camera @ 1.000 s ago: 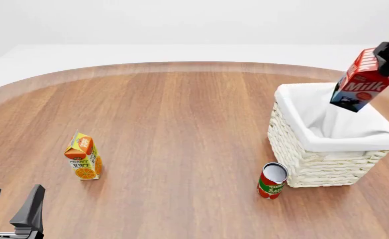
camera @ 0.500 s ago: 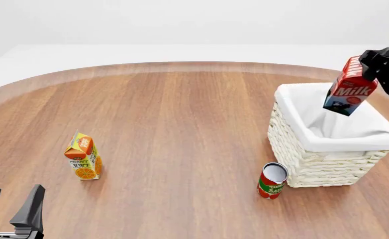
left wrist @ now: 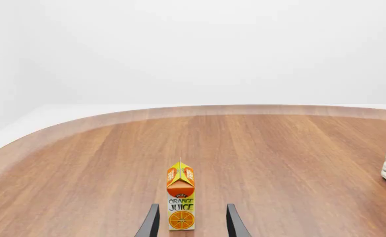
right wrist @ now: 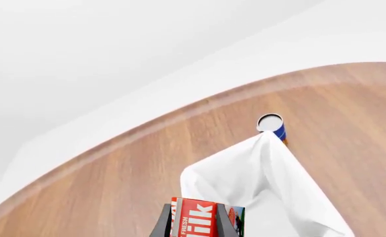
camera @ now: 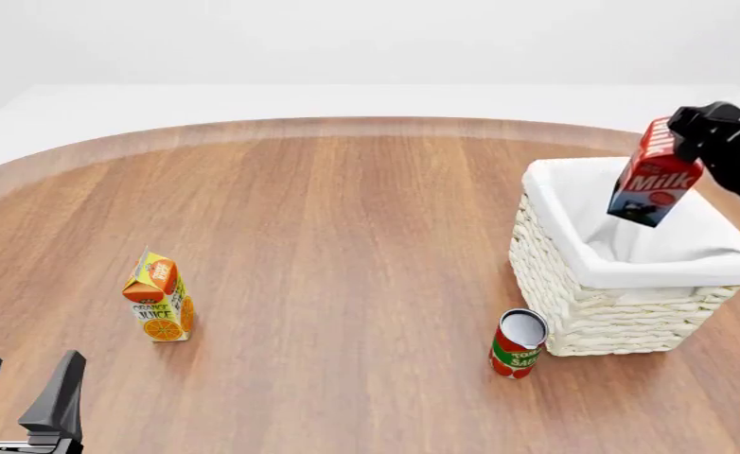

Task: Pick the milk and place it in the basket.

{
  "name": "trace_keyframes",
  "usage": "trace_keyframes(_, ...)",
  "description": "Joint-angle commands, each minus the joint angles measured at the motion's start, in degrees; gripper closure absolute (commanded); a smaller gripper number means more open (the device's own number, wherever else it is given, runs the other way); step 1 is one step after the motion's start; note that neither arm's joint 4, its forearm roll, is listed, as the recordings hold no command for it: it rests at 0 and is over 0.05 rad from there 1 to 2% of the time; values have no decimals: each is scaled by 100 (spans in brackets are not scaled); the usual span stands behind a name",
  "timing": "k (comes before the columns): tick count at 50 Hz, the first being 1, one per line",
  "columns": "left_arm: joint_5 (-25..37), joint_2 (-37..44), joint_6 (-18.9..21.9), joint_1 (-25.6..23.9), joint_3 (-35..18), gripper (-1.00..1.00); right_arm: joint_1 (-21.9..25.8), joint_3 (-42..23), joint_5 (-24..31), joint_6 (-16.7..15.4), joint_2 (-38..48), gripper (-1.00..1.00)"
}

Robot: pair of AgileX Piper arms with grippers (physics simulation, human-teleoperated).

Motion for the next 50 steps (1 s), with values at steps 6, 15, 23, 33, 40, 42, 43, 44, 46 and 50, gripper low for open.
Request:
trace_keyframes(6, 0, 0, 0, 0, 0, -100, 4, 8, -151, -10, 43, 100)
trace_keyframes(15, 0, 0, 0, 0, 0, -100, -12, 85, -212, -33, 103, 100)
trace_keyframes(23, 0, 0, 0, 0, 0, -100, -20, 163, -294, -67, 191, 100)
trace_keyframes(33, 0, 0, 0, 0, 0, -100, -3, 210, -399, -120, 320, 100)
trace_keyframes(40, 0, 0, 0, 0, 0, -100, -6, 255, -477, -144, 402, 100)
trace_keyframes(42, 0, 0, 0, 0, 0, -100, -10, 244, -479, -140, 424, 100)
trace_keyframes(43, 0, 0, 0, 0, 0, -100, -7, 235, -479, -140, 430, 100)
trace_keyframes(44, 0, 0, 0, 0, 0, -100, -13, 228, -480, -137, 443, 100)
trace_keyframes(46, 0, 0, 0, 0, 0, -100, -25, 216, -492, -149, 458, 100)
trace_keyframes(50, 0, 0, 0, 0, 0, -100, -49, 226, -525, -156, 498, 100)
